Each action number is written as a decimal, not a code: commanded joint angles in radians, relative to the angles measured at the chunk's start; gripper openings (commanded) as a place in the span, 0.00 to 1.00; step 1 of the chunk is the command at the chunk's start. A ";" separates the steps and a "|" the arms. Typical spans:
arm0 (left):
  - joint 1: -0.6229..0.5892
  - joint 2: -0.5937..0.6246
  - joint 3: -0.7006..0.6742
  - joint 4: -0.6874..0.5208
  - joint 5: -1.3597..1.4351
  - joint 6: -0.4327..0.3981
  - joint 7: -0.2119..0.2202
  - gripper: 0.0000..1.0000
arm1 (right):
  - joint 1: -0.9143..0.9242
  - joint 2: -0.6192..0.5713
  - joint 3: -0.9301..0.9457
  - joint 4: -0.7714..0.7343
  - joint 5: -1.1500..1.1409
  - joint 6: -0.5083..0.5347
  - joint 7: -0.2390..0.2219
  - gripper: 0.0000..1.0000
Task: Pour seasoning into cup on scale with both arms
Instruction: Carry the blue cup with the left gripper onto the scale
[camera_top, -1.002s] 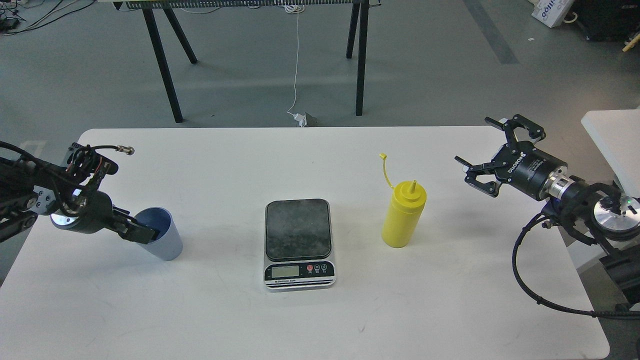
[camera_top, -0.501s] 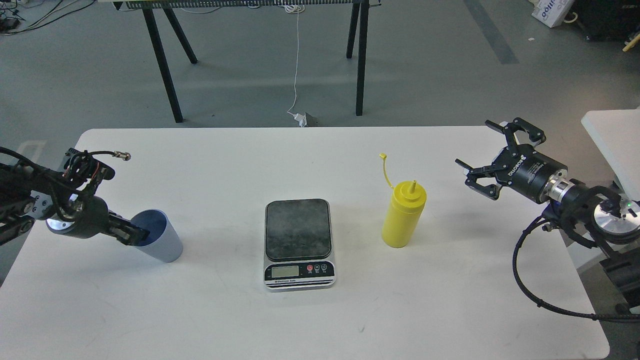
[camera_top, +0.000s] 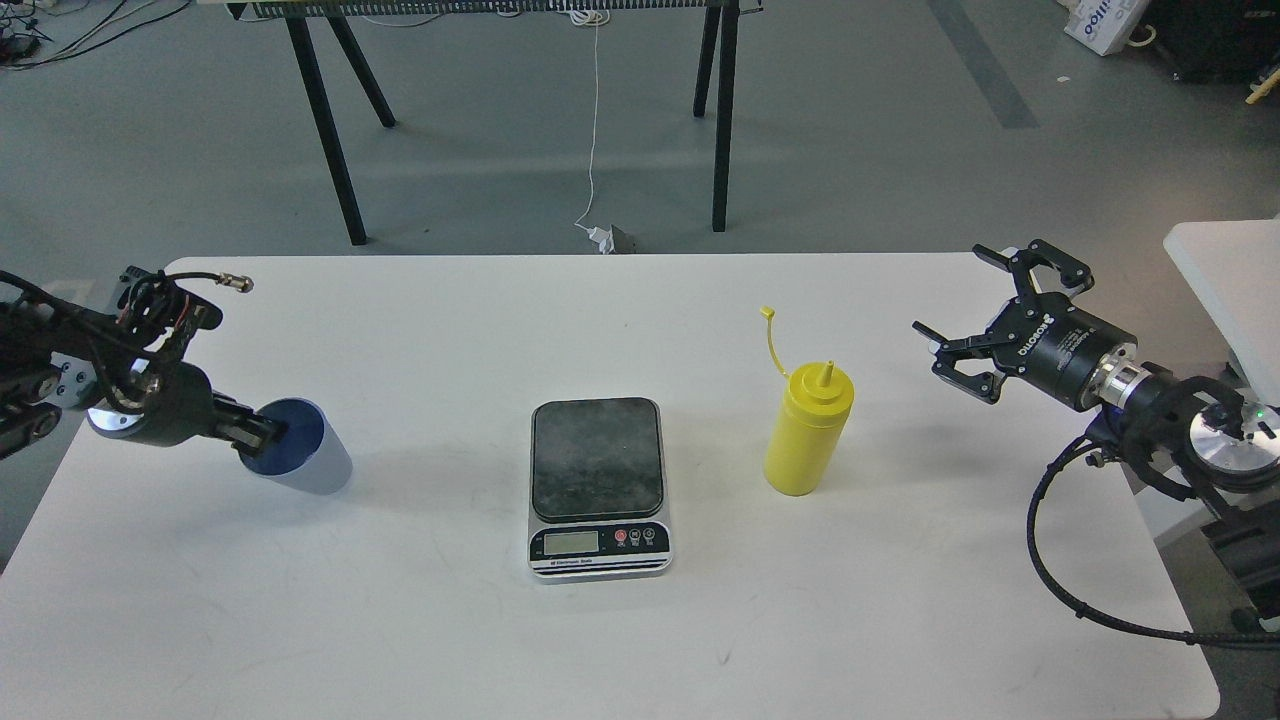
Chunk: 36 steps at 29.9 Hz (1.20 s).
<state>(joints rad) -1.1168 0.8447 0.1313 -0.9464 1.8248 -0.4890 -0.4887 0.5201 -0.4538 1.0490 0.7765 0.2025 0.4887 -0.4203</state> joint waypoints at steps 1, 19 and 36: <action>-0.119 -0.025 -0.004 0.000 -0.005 0.000 0.000 0.00 | 0.000 0.003 0.000 0.000 0.000 0.000 0.000 0.97; -0.135 -0.484 0.013 0.032 -0.093 0.000 0.000 0.01 | 0.000 -0.005 0.009 -0.003 0.000 0.000 0.000 0.97; -0.094 -0.437 0.008 0.041 -0.093 0.000 0.000 0.09 | -0.005 0.000 0.008 -0.003 0.000 0.000 0.000 0.97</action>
<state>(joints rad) -1.2116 0.4076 0.1490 -0.9092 1.7414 -0.4886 -0.4885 0.5180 -0.4527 1.0572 0.7731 0.2027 0.4887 -0.4203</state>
